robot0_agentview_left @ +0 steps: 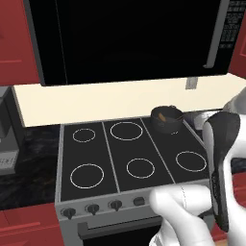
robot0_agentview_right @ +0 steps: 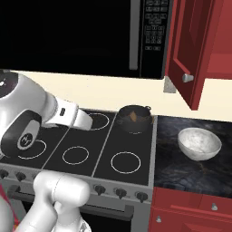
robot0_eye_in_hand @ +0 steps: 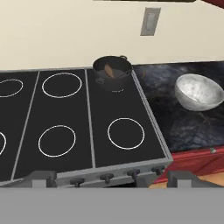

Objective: Open the cabinet and move the ladle to the pot. Then close the cabinet.

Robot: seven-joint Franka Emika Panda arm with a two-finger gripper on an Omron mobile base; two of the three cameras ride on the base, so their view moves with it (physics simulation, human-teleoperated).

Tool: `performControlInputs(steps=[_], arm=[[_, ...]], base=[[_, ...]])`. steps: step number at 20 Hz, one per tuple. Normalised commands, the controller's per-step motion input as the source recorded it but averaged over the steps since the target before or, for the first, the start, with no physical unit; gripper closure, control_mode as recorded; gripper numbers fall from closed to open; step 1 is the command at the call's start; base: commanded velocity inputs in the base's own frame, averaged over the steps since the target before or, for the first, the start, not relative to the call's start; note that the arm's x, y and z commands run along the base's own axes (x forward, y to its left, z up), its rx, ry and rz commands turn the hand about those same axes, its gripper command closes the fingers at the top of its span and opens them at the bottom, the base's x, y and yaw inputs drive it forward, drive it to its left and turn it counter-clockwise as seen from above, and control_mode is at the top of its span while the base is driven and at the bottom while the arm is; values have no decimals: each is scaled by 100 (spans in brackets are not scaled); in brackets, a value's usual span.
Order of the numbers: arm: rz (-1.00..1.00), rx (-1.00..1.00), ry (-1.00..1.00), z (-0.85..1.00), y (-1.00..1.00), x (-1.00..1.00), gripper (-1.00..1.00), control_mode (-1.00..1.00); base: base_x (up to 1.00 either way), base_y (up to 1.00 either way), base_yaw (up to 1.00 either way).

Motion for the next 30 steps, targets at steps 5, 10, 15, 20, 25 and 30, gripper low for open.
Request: performControlInputs(steps=[5, 10, 15, 20, 25, 30], arm=[[6, 0, -3, 0, 10, -100, -100, -100], [0, 0, 0, 0, 0, 0, -100, 100], [0, 0, 0, 0, 0, 0, -100, 100], [0, 0, 0, 0, 0, 0, -100, 100], [0, 0, 0, 0, 0, 0, -100, 100], [0, 0, 0, 0, 0, 0, -100, 100]], base=[[0, 0, 0], [-95, -68, 0], [-13, -100, 0], [15, -99, 0], [54, -49, 0], [72, -21, 0]])
